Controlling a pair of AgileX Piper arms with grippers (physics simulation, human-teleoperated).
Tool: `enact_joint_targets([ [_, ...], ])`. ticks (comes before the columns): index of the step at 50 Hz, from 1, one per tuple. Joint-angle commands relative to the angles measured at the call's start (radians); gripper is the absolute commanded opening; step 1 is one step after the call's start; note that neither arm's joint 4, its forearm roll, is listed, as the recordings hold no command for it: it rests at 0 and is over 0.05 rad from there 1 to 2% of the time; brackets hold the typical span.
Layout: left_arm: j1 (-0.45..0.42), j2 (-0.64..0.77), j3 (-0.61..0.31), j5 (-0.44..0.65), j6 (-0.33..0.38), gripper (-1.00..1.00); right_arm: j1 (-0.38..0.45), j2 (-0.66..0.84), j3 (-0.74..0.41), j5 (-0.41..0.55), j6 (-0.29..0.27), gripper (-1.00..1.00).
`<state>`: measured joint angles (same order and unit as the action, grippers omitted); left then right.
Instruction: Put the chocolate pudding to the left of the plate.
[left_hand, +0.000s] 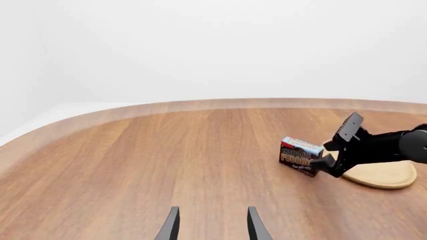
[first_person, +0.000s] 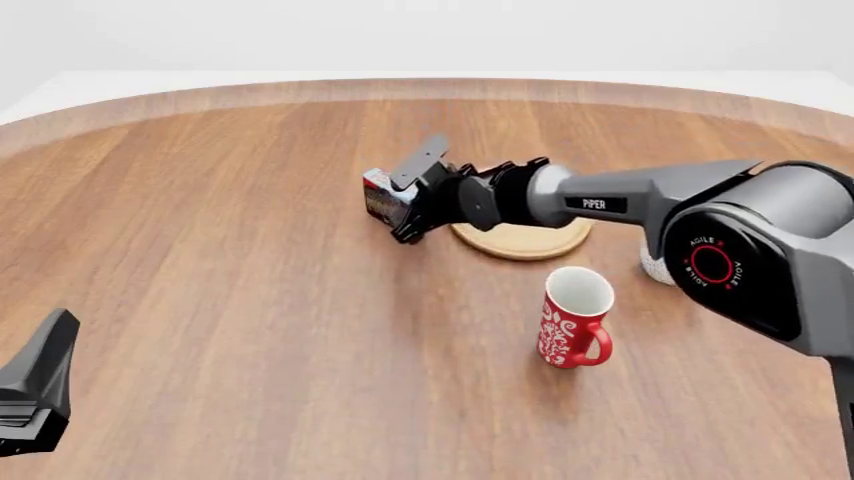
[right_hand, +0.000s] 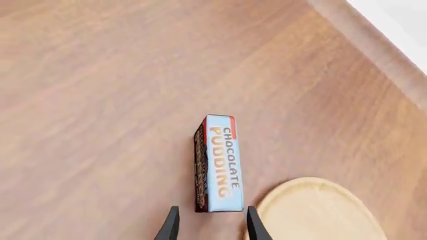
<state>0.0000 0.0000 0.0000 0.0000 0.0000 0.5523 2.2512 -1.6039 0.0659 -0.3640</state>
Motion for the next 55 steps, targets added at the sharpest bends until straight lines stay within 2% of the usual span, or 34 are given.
enact_joint_targets([
  [1, 0.0, 0.0, 0.0, 0.0, 0.0, 1.0, -0.002, -0.063, 0.083, -0.033, 0.004, 1.0],
  [27, 0.0, 0.0, 0.0, 0.0, 0.0, 1.0, 0.006, -0.266, 0.32, -0.099, 0.018, 1.0],
  [38, 0.0, 0.0, 0.0, 0.0, 0.0, 1.0, 0.031, -0.369, 0.468, -0.152, 0.043, 1.0],
  [55, 0.0, 0.0, 0.0, 0.0, 0.0, 1.0, 0.047, -0.513, 0.589, -0.185, 0.052, 1.0],
])
